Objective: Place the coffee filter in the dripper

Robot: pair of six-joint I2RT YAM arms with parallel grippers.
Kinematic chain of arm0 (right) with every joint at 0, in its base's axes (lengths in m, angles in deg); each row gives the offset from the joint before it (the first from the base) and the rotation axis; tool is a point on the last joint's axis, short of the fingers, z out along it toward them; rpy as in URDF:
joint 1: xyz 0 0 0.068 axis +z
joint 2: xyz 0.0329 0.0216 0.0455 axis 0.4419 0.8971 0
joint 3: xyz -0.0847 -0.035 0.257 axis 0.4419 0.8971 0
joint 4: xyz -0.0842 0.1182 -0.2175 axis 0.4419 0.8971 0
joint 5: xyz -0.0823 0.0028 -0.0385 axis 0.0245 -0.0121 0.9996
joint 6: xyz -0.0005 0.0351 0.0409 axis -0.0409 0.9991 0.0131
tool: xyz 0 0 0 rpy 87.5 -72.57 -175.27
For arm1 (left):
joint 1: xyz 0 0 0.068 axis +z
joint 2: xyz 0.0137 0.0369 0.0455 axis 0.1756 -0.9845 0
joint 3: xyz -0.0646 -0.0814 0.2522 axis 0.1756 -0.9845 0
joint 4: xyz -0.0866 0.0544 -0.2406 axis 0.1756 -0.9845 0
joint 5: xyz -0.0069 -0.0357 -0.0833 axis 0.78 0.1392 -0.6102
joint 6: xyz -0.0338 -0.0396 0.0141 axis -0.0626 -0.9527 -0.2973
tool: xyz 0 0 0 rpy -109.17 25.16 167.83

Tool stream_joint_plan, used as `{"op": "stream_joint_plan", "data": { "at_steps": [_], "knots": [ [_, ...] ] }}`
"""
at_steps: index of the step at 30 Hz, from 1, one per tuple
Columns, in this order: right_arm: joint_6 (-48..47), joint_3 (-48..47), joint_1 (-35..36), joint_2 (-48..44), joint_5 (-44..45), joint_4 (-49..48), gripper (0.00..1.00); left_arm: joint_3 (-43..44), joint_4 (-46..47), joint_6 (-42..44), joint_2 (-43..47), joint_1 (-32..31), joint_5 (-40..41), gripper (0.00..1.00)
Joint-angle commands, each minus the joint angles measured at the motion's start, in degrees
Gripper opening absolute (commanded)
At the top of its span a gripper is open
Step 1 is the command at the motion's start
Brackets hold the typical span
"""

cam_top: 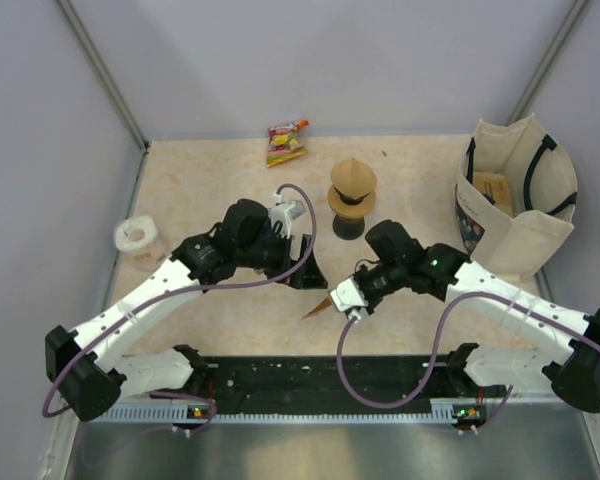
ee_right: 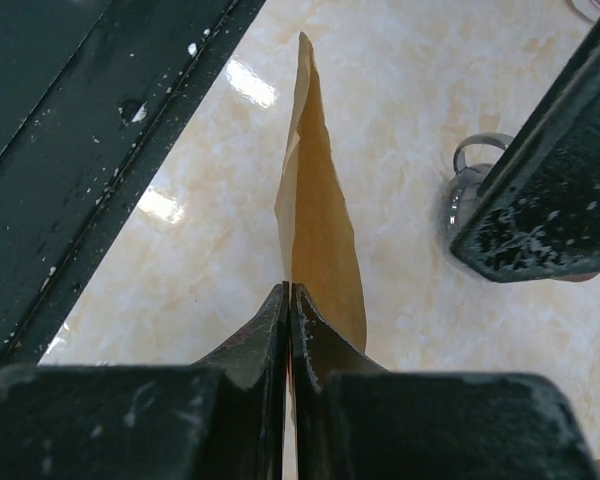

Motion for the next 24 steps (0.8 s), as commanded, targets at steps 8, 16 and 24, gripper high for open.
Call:
{"op": "stream_joint_plan", "data": {
  "at_steps": [8, 16, 24],
  "knots": [
    [-2.0, -4.0, 0.7, 2.0, -1.9, 1.5, 0.00, -0.3, 4.6, 2.7, -5.3, -2.3, -2.9, 0.99],
    [-1.6, -4.1, 0.7, 2.1, -2.1, 1.8, 0.00, -0.6, 2.5, 3.3, -9.0, -3.3, 0.0, 0.96],
    [-2.6, -4.2, 0.8, 2.1, -2.2, 2.6, 0.00, -0.7, 5.2, 0.9, -8.5, -3.3, 2.7, 0.91]
  ]
}}
